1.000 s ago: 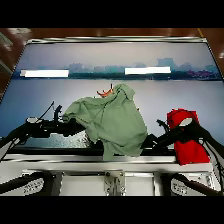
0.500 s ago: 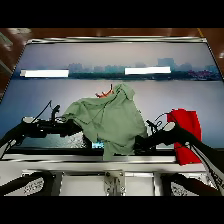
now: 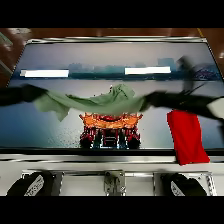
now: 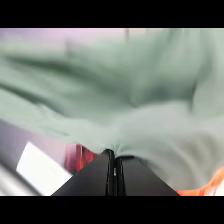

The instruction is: Fold the shirts.

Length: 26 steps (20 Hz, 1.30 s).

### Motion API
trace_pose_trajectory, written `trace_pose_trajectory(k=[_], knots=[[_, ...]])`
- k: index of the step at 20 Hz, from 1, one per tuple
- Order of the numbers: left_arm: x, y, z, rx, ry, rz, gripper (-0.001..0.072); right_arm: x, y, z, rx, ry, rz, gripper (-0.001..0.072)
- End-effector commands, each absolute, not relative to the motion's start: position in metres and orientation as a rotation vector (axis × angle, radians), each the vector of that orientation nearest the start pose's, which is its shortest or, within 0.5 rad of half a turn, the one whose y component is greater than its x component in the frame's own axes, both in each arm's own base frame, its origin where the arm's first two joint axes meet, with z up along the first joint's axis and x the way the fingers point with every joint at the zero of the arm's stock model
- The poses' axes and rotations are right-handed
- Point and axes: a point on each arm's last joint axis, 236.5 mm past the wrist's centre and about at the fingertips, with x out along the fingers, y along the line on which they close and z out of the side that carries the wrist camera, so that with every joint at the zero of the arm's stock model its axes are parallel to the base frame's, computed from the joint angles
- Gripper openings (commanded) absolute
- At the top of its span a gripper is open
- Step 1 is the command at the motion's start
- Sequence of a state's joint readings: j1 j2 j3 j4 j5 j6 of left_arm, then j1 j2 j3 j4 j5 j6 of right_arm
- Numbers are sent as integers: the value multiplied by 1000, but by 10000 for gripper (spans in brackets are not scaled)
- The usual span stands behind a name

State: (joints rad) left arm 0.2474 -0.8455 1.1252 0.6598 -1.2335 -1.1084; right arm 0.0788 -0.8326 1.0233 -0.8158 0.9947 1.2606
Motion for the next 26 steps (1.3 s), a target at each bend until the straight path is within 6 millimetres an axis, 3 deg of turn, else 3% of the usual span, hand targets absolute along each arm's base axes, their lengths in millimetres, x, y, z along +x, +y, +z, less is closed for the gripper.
trace_pose_trajectory(k=[1, 2, 3, 5, 7, 8, 10, 13, 18, 22, 26], knots=[[253, -98, 439, -63, 120, -495, 36, 278, 116, 445, 200, 19, 518, 61], [220, -100, 487, -12, -14, -449, 36, 252, 110, 487, 157, -87, 498, 61], [192, -100, 519, 10, -102, -395, 36, 228, 104, 522, 124, -174, 475, 61], [149, -96, 553, 25, -195, -299, 36, 190, 98, 563, 107, -275, 449, 61], [130, -89, 555, 30, -192, -232, 36, 170, 94, 574, 97, -285, 424, 61], [128, -85, 544, 32, -145, -208, 36, 169, 90, 570, 86, -262, 401, 61], [134, -77, 503, 41, 29, -177, 36, 177, 78, 553, 52, -192, 338, 61], [154, -49, 439, 23, 281, -103, 36, 211, 63, 509, 26, 0, 267, 61], [203, -27, 330, -92, 619, -109, 36, 282, 65, 379, 67, 547, 289, 61], [267, -3, 253, -198, 757, -98, 36, 374, 65, 280, 145, 802, 286, 61], [353, 29, 178, -321, 865, -58, 36, 481, 84, 189, 252, 858, 284, 61]])
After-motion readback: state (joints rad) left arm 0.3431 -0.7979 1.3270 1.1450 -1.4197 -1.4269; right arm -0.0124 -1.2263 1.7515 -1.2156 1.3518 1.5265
